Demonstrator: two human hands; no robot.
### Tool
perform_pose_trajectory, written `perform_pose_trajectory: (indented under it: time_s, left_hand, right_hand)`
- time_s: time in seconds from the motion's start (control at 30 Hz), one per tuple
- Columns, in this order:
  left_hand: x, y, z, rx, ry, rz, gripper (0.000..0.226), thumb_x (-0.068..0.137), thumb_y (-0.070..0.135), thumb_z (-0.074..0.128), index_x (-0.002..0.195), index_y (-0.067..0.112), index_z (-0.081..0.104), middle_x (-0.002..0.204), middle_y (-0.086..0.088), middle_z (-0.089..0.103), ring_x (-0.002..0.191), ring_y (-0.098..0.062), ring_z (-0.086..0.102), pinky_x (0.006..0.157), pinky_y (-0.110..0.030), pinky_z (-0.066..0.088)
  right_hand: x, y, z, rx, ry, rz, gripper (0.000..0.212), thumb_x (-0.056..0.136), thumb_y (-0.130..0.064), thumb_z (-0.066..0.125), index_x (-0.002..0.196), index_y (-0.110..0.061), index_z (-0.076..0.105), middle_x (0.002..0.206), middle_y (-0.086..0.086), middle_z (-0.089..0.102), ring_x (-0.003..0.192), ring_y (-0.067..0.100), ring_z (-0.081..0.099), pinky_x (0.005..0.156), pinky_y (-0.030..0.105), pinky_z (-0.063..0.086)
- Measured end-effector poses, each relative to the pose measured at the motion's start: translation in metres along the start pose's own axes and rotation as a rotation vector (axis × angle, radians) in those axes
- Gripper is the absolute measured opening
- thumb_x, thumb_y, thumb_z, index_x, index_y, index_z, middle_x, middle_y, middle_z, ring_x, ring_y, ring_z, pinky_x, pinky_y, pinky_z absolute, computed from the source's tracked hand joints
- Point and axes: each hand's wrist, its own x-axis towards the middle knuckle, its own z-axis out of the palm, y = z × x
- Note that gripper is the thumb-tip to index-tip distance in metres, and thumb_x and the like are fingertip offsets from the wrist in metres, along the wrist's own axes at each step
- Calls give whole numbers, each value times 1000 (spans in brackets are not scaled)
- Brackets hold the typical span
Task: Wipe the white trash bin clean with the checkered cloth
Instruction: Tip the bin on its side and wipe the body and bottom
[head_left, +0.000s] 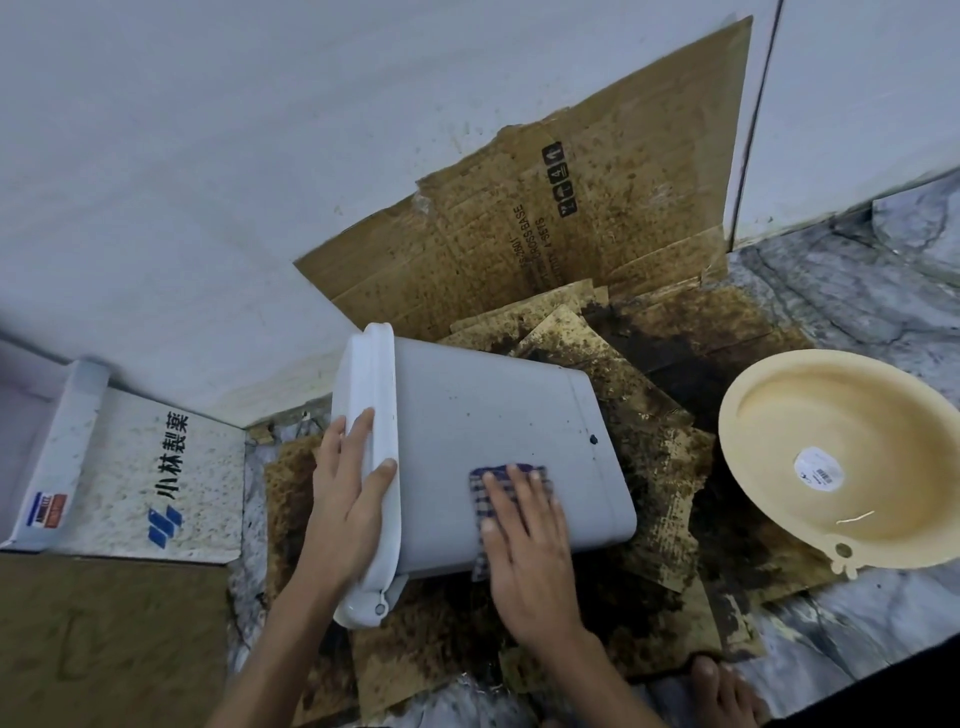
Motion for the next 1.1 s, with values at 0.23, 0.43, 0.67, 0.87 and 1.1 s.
perform_pose_trajectory:
  time_s: [0.23, 0.43, 0.67, 0.87, 1.1]
  left_hand:
    - [2, -5, 2, 50, -26, 49, 72, 90, 59, 36, 157, 39, 19, 168, 14, 0, 148, 10, -8, 115, -27, 7]
    - [-2, 0, 5, 66, -1, 54, 69, 92, 49, 39, 157, 36, 22, 168, 13, 2, 151, 5, -3, 115, -26, 8]
    - [-3, -2, 7, 93, 21, 55, 68, 92, 48, 38, 157, 37, 22, 168, 10, 5, 152, 2, 0, 114, -27, 9]
    - [-3, -5, 6, 97, 28, 80, 73, 88, 57, 35, 157, 34, 23, 168, 10, 9, 149, 9, -1, 114, -26, 10]
    - [-4, -9, 2, 82, 12, 39, 70, 90, 57, 37, 156, 40, 20, 167, 17, 5, 143, 18, -2, 114, -28, 10]
  right_hand:
    - [46, -52, 3, 41, -76, -86, 50, 103, -49, 15, 153, -44, 9, 164, -14, 2, 149, 4, -9, 121, 34, -7]
    - [78, 42, -10, -15, -39, 119, 62, 96, -62, 12, 154, -41, 11, 164, -12, 5, 150, 9, -3, 123, 40, 2]
    - [57, 122, -16, 60, 28, 381, 57, 102, -54, 20, 155, -33, 16, 165, -7, 9, 151, 11, 2, 123, 41, 4]
    - [19, 77, -7, 65, 87, 302, 67, 95, -63, 2, 155, -34, 12, 162, -15, 2, 150, 6, -7, 123, 37, -4]
    - [56, 36, -7, -31, -65, 42, 54, 102, -54, 17, 154, -43, 7, 160, -21, -5, 148, 3, -13, 120, 33, -8]
